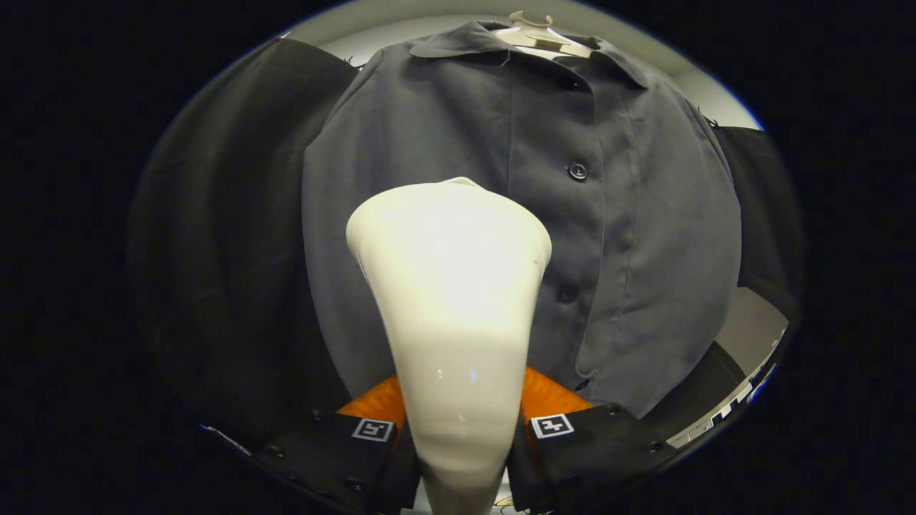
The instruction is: Iron the clothes twice with a garment steamer, once on the left side and once on the right side.
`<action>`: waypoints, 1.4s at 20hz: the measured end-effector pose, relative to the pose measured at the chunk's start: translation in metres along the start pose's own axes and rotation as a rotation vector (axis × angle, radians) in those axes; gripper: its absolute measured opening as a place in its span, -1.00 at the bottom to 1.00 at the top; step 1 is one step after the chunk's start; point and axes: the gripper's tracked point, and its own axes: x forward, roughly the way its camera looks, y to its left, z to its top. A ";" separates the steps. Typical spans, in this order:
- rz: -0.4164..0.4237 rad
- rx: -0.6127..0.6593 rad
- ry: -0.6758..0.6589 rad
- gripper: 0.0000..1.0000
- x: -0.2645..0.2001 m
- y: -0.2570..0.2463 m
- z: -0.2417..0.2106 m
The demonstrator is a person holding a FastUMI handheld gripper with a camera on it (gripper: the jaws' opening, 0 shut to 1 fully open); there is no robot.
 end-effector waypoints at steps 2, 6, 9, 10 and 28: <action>-0.001 0.000 0.022 0.11 -0.001 0.000 -0.015; -0.001 0.001 0.065 0.11 -0.002 0.004 -0.048; 0.002 -0.004 0.093 0.11 -0.002 0.009 -0.072; 0.004 -0.003 0.103 0.12 0.000 0.010 -0.077; 0.013 0.007 0.106 0.11 -0.019 0.007 -0.076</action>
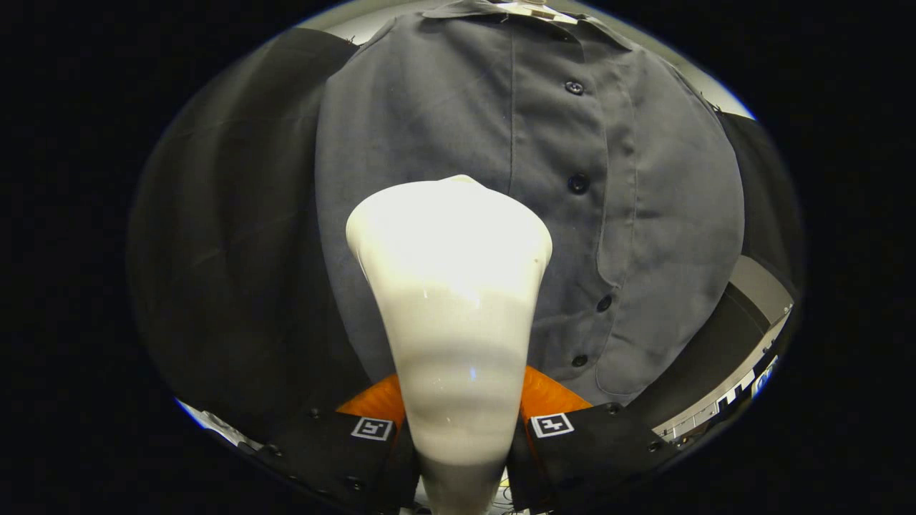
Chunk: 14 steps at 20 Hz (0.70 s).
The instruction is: Iron the clothes twice with a garment steamer, once on the left side and once on the right side.
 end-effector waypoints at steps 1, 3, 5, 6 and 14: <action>-0.003 0.000 -0.009 0.11 -0.003 -0.002 0.003; -0.004 0.003 -0.025 0.12 -0.008 -0.005 0.008; -0.002 0.009 -0.045 0.12 -0.016 -0.008 0.017; -0.002 0.013 -0.061 0.11 -0.020 -0.010 0.024; 0.002 0.027 -0.212 0.11 -0.080 -0.034 0.087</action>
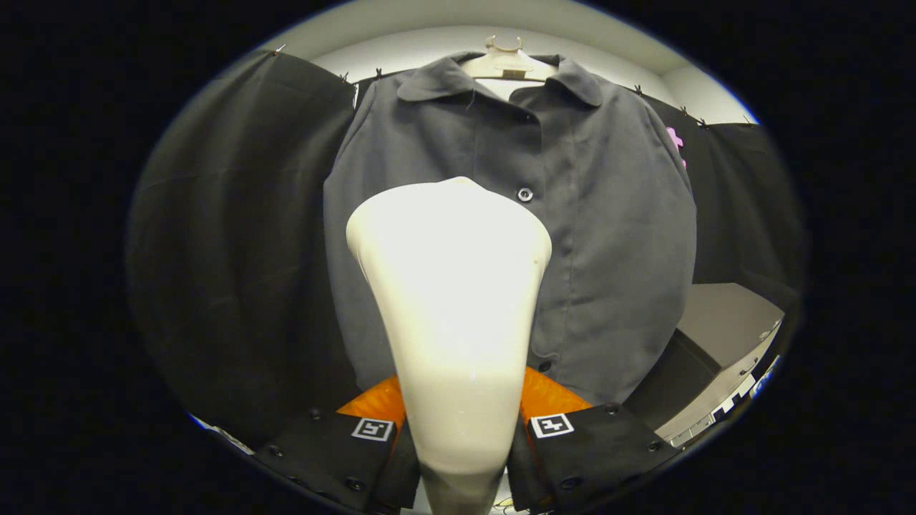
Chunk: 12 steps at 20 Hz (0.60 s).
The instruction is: Iron the clothes twice with a garment steamer, once on the left side and once on the right side.
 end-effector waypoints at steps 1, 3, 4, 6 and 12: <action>-0.004 0.003 -0.021 0.11 -0.009 -0.006 0.014; -0.019 0.004 -0.067 0.11 -0.025 -0.021 0.039; -0.024 0.000 -0.083 0.11 -0.033 -0.028 0.049; -0.030 0.005 -0.109 0.11 -0.048 -0.042 0.064; -0.076 0.010 -0.178 0.11 -0.093 -0.106 0.108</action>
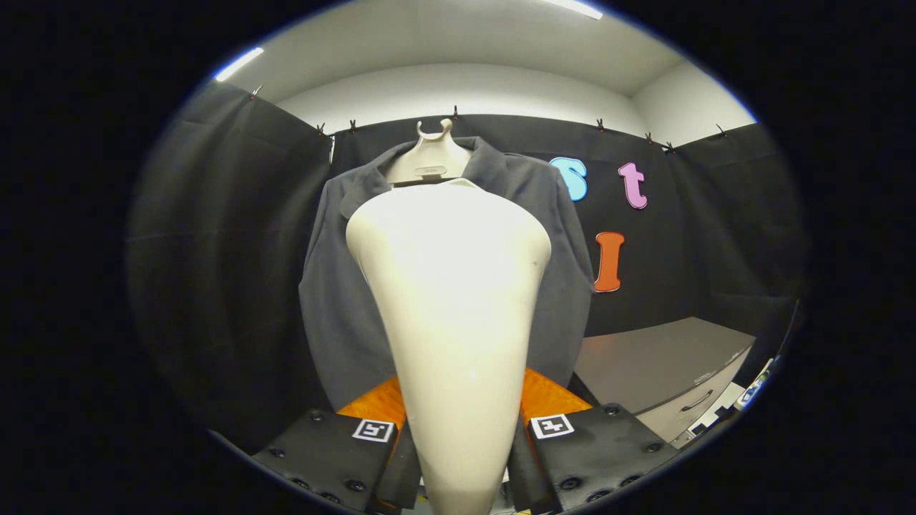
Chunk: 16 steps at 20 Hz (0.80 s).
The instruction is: Iron the clothes twice with a garment steamer, once on the left side and once on the right side.
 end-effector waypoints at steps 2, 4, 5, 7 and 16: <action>-0.032 -0.009 -0.009 0.11 -0.013 -0.028 0.008; -0.055 -0.009 -0.011 0.11 -0.027 -0.055 0.012; -0.061 -0.002 -0.008 0.11 -0.032 -0.065 0.013; -0.077 0.009 -0.001 0.10 -0.038 -0.090 0.012; -0.132 -0.001 0.038 0.11 -0.054 -0.183 -0.007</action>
